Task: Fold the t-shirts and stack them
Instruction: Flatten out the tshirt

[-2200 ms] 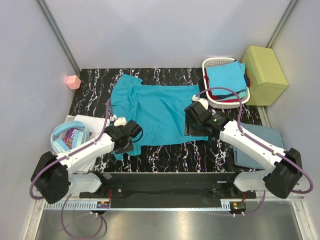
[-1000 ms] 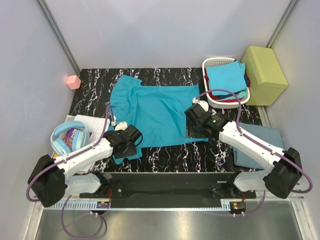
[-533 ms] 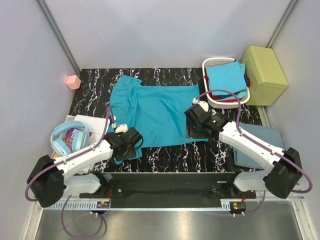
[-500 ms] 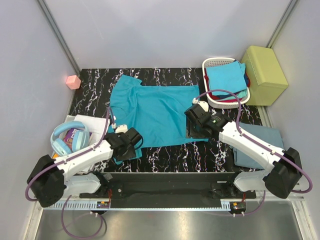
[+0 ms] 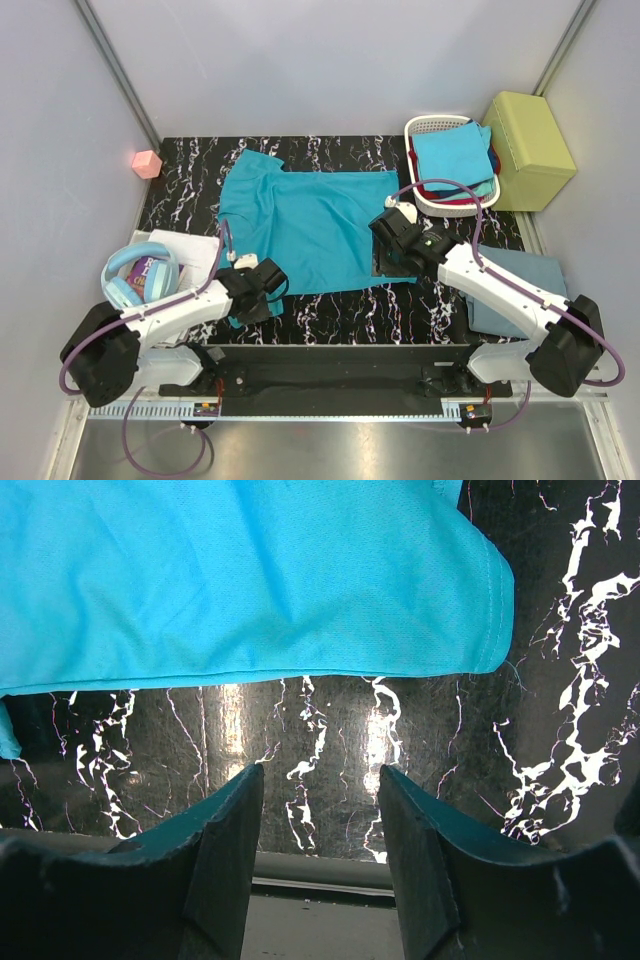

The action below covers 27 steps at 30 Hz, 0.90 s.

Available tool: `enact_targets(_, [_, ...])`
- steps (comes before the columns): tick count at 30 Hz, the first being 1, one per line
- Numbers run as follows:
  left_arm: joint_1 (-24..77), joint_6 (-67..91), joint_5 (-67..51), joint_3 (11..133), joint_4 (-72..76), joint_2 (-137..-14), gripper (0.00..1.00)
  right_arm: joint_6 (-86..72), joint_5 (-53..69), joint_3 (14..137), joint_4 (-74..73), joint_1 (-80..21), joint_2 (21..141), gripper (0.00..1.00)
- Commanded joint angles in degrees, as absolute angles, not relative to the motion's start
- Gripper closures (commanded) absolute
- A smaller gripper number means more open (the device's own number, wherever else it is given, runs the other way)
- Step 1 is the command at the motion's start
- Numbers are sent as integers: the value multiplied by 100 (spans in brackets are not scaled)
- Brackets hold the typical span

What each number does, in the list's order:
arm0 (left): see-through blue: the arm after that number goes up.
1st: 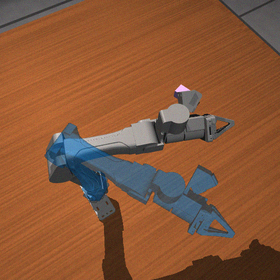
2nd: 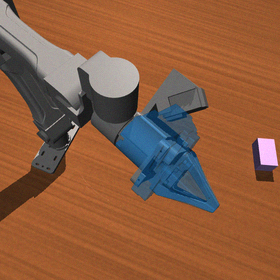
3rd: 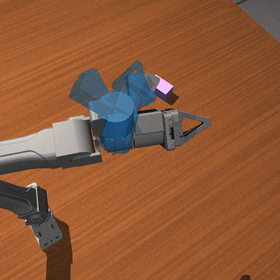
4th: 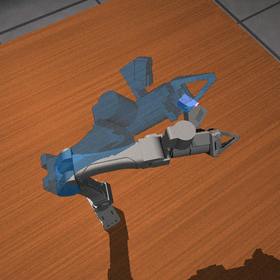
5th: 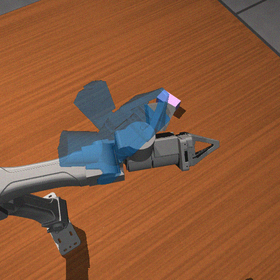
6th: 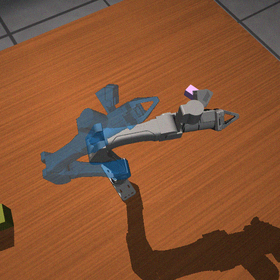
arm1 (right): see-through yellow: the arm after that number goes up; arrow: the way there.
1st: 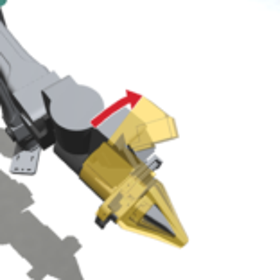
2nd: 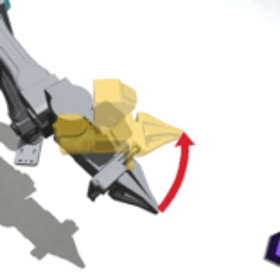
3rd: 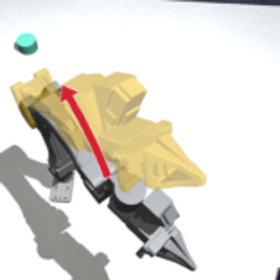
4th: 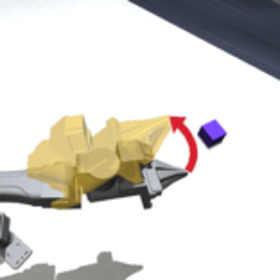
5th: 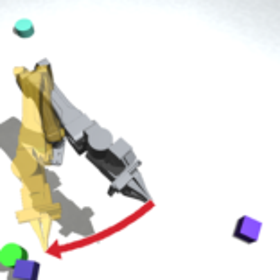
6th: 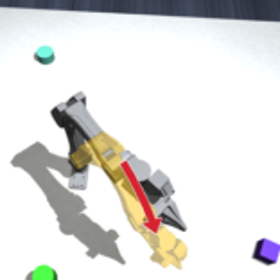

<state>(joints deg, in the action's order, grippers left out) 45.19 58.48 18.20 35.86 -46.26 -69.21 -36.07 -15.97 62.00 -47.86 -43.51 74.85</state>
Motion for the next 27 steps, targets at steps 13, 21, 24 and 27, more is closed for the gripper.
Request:
enact_targets(13, [4605, 5678, 2083, 4016, -4693, -6908, 100, -4394, -1925, 5758, -5396, -4438, 6943, 44])
enact_targets(21, [4685, 5493, 2267, 4315, -4781, -6961, 100, -4843, -1512, 5010, -5089, -4465, 6934, 41])
enact_targets(24, [4693, 5467, 2241, 4333, -4781, -7031, 100, -4755, -1529, 5018, -4922, -4465, 7180, 40])
enact_targets(27, [4693, 5458, 2224, 4324, -4781, -7066, 100, -4588, -1661, 5097, -4764, -4465, 7496, 41])
